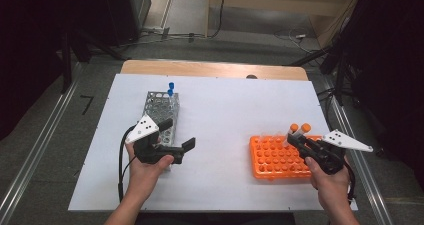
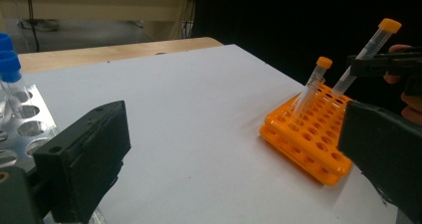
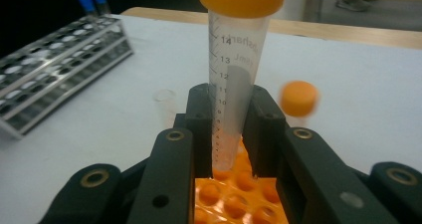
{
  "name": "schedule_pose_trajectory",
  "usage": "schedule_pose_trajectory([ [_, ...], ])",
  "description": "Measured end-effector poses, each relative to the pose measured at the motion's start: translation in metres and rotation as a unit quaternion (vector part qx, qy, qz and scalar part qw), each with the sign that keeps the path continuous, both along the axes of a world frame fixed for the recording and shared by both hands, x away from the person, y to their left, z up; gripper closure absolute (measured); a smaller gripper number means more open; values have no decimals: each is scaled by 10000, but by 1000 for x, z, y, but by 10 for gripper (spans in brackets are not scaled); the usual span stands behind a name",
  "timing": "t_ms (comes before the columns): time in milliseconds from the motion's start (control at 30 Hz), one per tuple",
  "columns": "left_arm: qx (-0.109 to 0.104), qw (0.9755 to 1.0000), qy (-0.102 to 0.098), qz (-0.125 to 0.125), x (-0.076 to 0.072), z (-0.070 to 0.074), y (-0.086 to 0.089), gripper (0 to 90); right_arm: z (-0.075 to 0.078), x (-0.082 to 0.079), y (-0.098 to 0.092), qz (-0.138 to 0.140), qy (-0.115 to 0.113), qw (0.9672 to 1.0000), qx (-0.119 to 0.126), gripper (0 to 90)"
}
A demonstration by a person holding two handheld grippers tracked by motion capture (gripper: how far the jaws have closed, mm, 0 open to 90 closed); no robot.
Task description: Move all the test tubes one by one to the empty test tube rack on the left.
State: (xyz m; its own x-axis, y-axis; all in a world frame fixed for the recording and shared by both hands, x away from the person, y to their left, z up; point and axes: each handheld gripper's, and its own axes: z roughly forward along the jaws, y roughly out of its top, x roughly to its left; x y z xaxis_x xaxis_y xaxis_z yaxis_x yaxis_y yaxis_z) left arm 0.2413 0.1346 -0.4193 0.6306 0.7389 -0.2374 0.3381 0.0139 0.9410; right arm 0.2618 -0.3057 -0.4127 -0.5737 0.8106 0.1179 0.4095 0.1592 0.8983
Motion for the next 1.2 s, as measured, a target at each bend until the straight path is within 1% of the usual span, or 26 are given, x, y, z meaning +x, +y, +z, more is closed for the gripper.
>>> schedule_pose_trajectory([
  [100,24,10000,0,-46,0,0,-2,3,2,-1,14,269,9,9996,2,724],
  [167,43,10000,2,-84,0,0,-5,3,1,-1,24,443,19,9990,-39,725],
  [267,59,9999,-1,-141,1,0,-9,3,1,-1,38,703,14,9975,-63,724],
  [333,71,9998,-14,-178,1,1,-13,3,2,1,46,865,22,9962,-3,725],
  [367,99,9997,-9,-210,2,1,-14,3,2,2,51,928,8,9957,-7,724],
  [500,99,9995,1,-294,3,1,-20,3,2,6,66,1168,-42,9931,-50,724],
  [633,139,9992,12,-384,5,0,-26,3,-1,9,80,1334,2,9911,-25,725],
  [667,110,9991,18,-399,5,-1,-28,3,-2,10,82,1385,-9,9904,-23,725],
  [800,117,9987,21,-489,5,-1,-33,3,-5,9,91,1637,-26,9865,-34,725],
  [900,62,9982,22,-589,6,0,-39,17,-8,9,98,1796,-2,9837,-55,725],
  [967,83,9977,14,-672,6,0,-44,18,-12,7,104,1939,9,9810,-92,725],
  [1033,93,9970,10,-764,6,1,-50,26,-15,5,109,2060,24,9784,-145,725],
  [1133,75,9955,11,-945,6,1,-57,49,-19,2,115,2246,54,9743,-159,725],
  [1200,68,9942,8,-1075,6,1,-62,76,-20,0,119,2326,81,9724,-175,725],
])
